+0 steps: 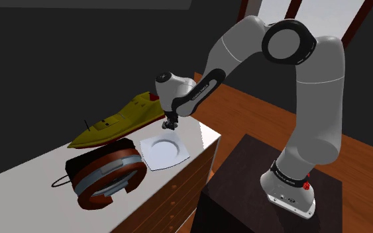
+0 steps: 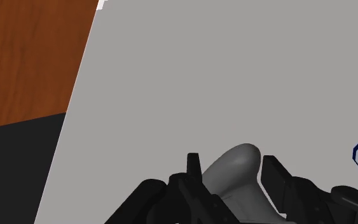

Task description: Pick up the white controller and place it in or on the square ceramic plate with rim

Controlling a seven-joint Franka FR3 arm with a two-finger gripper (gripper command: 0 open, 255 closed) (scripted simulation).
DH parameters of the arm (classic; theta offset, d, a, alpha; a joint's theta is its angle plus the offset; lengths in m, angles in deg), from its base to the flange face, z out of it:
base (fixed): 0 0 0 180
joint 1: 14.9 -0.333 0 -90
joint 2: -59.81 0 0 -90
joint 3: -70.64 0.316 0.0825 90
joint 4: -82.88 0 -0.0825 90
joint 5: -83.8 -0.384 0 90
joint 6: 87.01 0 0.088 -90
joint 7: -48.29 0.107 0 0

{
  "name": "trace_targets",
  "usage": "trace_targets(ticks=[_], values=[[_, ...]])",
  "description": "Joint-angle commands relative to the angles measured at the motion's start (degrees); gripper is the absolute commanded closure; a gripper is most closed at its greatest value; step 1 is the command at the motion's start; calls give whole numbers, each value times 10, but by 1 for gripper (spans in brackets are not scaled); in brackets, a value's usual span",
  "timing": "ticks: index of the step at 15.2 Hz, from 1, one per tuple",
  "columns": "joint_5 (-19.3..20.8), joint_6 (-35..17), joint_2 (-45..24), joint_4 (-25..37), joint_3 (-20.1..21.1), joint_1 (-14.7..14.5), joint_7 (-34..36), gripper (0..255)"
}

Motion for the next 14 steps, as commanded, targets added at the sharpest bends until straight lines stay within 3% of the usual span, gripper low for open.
trace_targets(ticks=[1,14], values=[[0,-1,-1,0,0,0,0,255],[-37,64,68,2,16,9,-41,255]])
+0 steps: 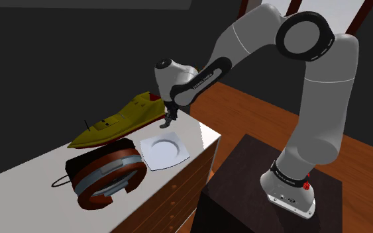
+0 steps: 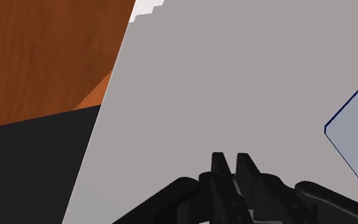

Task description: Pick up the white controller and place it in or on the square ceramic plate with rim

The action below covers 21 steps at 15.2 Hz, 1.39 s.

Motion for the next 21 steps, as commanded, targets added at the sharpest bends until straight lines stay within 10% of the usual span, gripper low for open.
trace_targets(ticks=[1,2,4,5,20,21], values=[[0,0,0,0,0,0,0,255],[0,0,0,0,0,0,0,0],[-374,-121,11,-33,107,181,-237,0],[-464,-130,3,-34,161,248,-299,0],[-439,-178,-52,-28,172,245,-283,0],[-439,-178,-51,-28,172,245,-283,255]])
